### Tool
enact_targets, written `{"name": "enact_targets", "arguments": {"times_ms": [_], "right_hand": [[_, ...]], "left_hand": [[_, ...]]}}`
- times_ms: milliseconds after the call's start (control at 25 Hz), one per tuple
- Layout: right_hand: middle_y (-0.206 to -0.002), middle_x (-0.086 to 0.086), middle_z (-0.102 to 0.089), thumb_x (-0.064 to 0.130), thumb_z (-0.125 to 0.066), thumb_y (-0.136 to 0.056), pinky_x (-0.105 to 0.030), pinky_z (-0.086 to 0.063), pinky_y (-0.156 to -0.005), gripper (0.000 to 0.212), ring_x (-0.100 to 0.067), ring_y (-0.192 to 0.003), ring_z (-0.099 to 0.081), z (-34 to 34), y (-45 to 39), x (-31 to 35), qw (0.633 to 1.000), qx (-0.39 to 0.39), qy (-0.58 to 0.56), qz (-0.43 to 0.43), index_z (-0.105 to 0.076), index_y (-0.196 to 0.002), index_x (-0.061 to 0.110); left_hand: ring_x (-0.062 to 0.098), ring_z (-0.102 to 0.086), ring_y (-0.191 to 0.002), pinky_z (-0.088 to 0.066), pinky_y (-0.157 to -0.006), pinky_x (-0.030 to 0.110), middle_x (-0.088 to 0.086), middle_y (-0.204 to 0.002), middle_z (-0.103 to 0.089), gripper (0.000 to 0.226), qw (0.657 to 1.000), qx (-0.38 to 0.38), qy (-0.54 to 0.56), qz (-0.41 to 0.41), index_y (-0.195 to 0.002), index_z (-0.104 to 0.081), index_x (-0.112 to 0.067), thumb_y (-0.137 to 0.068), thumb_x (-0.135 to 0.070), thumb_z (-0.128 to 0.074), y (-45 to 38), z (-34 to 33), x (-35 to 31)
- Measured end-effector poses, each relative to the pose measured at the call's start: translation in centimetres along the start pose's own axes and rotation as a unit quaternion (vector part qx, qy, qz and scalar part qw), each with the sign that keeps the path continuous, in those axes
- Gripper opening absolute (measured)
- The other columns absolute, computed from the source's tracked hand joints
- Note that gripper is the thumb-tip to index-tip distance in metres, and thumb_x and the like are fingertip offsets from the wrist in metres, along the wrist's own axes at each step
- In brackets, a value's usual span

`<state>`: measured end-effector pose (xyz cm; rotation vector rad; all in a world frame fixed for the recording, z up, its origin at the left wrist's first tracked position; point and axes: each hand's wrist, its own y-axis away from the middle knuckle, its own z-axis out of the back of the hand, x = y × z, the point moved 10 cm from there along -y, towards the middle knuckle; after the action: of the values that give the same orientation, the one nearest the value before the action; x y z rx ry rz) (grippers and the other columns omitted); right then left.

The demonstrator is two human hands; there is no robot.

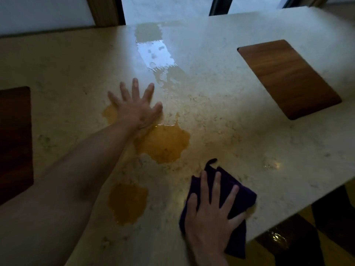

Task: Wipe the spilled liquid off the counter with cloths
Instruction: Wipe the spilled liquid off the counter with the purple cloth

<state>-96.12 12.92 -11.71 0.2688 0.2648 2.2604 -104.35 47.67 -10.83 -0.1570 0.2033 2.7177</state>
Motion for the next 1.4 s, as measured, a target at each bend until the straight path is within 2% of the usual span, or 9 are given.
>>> {"name": "enact_targets", "arguments": {"times_ms": [80, 240, 280, 440, 600, 880, 1120, 1280, 1400], "right_hand": [[-0.164, 0.006, -0.015, 0.054, -0.019, -0.093, -0.077, -0.008, -0.103, 0.061, -0.038, -0.149, -0.008, -0.7, -0.6, 4.6, 0.999, 0.007, -0.012, 0.043, -0.021, -0.153, 0.041], [-0.162, 0.009, 0.020, 0.054, -0.009, -0.096, -0.076, 0.011, -0.104, 0.060, -0.035, -0.146, 0.024, 0.6, -6.6, 11.4, 0.995, -0.042, 0.026, 0.092, 0.018, -0.149, 0.045], [-0.162, 0.009, 0.023, 0.053, -0.008, -0.097, -0.076, 0.011, -0.104, 0.060, -0.035, -0.146, 0.026, 1.4, -8.8, 12.7, 0.994, -0.050, 0.015, 0.094, 0.020, -0.149, 0.044], [-0.165, 0.006, 0.004, 0.049, -0.012, -0.099, -0.079, 0.006, -0.104, 0.057, -0.038, -0.148, 0.013, 4.7, -18.5, 17.0, 0.992, -0.088, -0.021, 0.091, 0.000, -0.154, 0.043], [-0.165, 0.011, 0.002, 0.048, -0.013, -0.097, -0.077, 0.008, -0.105, 0.056, -0.034, -0.149, 0.012, 7.1, -28.7, 20.1, 0.990, -0.054, -0.001, 0.127, -0.005, -0.153, 0.046], [-0.165, 0.014, 0.002, 0.053, -0.016, -0.095, -0.074, 0.011, -0.106, 0.056, -0.032, -0.149, 0.012, 10.5, -44.0, 35.5, 0.947, 0.006, 0.043, 0.319, -0.011, -0.151, 0.050], [-0.165, 0.012, -0.001, 0.052, -0.016, -0.098, -0.073, 0.007, -0.108, 0.054, -0.033, -0.150, 0.010, 8.7, -42.2, 47.5, 0.880, 0.013, 0.074, 0.469, -0.011, -0.151, 0.048], [-0.164, 0.014, 0.000, 0.053, -0.014, -0.097, -0.068, 0.006, -0.112, 0.054, -0.028, -0.150, 0.009, 7.0, -37.5, 47.2, 0.845, 0.015, 0.100, 0.526, -0.011, -0.151, 0.050], [-0.164, 0.018, 0.000, 0.054, -0.015, -0.097, -0.064, 0.003, -0.114, 0.053, -0.024, -0.151, 0.009, 6.1, -32.5, 44.7, 0.810, 0.028, 0.120, 0.574, -0.010, -0.150, 0.053]], "left_hand": [[0.048, 0.016, -0.147, 0.007, -0.108, 0.076, 0.009, -0.165, 0.013, 0.079, 1.000, -0.002, 0.000, 0.002, -0.153, 0.005, -0.045, -0.083, -0.080, -0.007, 0.0, 0.1, 0.0], [0.048, 0.016, -0.146, 0.007, -0.106, 0.077, 0.010, -0.165, 0.014, 0.078, 1.000, -0.014, -0.005, 0.008, -0.153, 0.006, -0.044, -0.084, -0.078, -0.006, -0.1, 0.1, 0.3], [0.048, 0.016, -0.146, 0.007, -0.106, 0.077, 0.010, -0.165, 0.014, 0.077, 1.000, -0.019, -0.004, 0.008, -0.153, 0.006, -0.044, -0.084, -0.077, -0.006, -0.1, 0.2, 0.1], [0.047, 0.014, -0.147, 0.007, -0.107, 0.075, 0.009, -0.166, 0.013, 0.076, 0.999, -0.025, -0.007, 0.024, -0.152, 0.005, -0.045, -0.084, -0.077, -0.005, -0.4, 0.3, 0.4], [0.044, 0.018, -0.148, 0.010, -0.106, 0.074, 0.007, -0.165, 0.018, 0.075, 0.999, -0.031, -0.007, 0.028, -0.151, 0.012, -0.047, -0.083, -0.077, -0.002, -0.3, 0.2, 0.4], [0.039, 0.037, -0.141, 0.017, -0.105, 0.072, 0.003, -0.158, 0.037, 0.074, 0.999, 0.016, 0.015, 0.030, -0.145, 0.025, -0.051, -0.087, -0.076, -0.013, -0.5, 0.2, 0.2], [0.040, 0.033, -0.143, 0.017, -0.106, 0.072, 0.004, -0.160, 0.031, 0.076, 0.999, 0.032, 0.021, 0.022, -0.150, 0.015, -0.049, -0.089, -0.073, -0.023, -0.5, -0.1, 0.0], [0.032, 0.022, -0.149, 0.015, -0.110, 0.069, -0.004, -0.165, 0.015, 0.073, 0.998, -0.001, 0.060, 0.025, -0.150, 0.002, -0.049, -0.087, -0.071, -0.028, -0.4, 0.4, 0.6], [0.025, 0.006, -0.152, 0.012, -0.115, 0.060, -0.004, -0.166, -0.006, 0.074, 0.984, -0.047, 0.170, 0.027, -0.150, -0.013, -0.044, -0.081, -0.067, -0.025, -0.4, 1.7, 1.3]]}}
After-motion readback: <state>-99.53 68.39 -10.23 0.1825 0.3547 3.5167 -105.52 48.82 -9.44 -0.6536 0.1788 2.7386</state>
